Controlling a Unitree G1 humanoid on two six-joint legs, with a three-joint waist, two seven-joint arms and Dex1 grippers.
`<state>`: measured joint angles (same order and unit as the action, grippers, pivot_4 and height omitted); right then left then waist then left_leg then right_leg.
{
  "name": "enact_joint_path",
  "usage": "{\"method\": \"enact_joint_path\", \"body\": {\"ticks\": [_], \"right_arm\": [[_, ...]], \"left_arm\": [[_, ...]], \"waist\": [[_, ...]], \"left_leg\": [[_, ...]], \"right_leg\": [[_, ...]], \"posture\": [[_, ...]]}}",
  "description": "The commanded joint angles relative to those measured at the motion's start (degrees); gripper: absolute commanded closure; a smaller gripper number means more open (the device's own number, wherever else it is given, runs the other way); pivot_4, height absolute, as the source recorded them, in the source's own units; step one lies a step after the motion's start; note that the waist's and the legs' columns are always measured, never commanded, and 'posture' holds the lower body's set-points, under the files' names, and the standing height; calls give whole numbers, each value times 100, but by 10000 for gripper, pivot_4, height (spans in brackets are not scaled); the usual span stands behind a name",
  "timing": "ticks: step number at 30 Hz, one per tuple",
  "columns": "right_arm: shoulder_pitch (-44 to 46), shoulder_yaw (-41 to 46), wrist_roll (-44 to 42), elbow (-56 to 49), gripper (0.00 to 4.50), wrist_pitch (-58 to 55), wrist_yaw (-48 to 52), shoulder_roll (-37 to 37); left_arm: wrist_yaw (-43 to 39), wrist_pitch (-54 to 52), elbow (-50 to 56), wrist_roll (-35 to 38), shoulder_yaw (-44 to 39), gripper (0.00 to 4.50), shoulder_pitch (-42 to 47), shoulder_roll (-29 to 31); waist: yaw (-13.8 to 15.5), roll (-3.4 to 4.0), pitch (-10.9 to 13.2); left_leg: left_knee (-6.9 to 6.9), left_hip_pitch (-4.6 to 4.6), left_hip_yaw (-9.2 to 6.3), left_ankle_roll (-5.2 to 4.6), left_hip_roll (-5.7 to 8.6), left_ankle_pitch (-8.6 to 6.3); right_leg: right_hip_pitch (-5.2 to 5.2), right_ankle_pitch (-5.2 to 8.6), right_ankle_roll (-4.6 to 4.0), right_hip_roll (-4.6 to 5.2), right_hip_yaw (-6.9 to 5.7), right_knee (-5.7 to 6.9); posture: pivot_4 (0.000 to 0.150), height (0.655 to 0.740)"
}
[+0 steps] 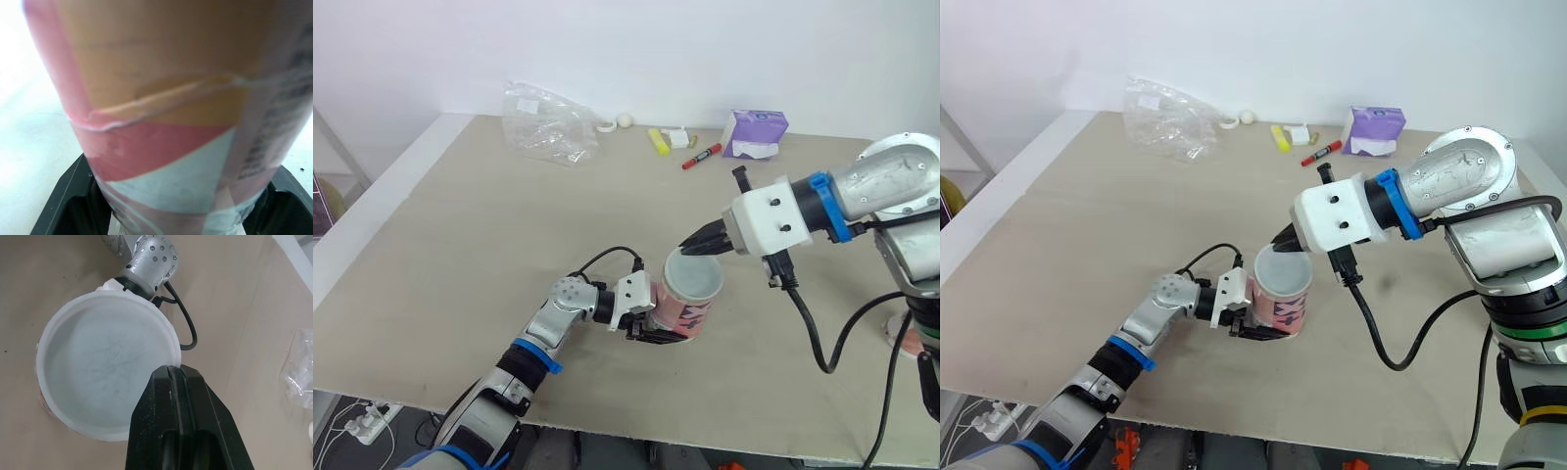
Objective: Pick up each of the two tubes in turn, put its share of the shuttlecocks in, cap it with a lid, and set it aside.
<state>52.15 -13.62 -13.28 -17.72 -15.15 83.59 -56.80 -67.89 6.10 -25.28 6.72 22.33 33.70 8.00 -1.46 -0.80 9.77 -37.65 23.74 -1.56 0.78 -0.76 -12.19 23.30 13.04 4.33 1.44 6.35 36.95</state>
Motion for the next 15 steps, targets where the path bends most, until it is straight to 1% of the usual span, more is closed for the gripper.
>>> {"method": "enact_joint_path", "body": {"ticks": [1, 11, 15], "right_arm": [[0, 115, -12, -105, 44562, 22, 42, -14], [-158, 94, 87, -67, 44562, 236, 75, -39], [-184, 80, 58, -70, 44562, 154, 129, -69]], "left_arm": [[177, -113, -126, -196, 6, 16360, -24, 93], [205, -165, -74, -193, 7, 16360, -54, 102], [220, -181, -62, -196, 6, 16360, -67, 108]], "waist": [[0, 0, 0], [0, 0, 0], [0, 0, 0]], "left_leg": [[0, 0, 0, 0, 0, 0], [0, 0, 0, 0, 0, 0], [0, 0, 0, 0, 0, 0]], "right_leg": [[0, 0, 0, 0, 0, 0], [0, 1, 0, 0, 0, 0], [0, 1, -1, 0, 0, 0]], "posture": [[1500, 7400], [1500, 7400], [1500, 7400]]}}
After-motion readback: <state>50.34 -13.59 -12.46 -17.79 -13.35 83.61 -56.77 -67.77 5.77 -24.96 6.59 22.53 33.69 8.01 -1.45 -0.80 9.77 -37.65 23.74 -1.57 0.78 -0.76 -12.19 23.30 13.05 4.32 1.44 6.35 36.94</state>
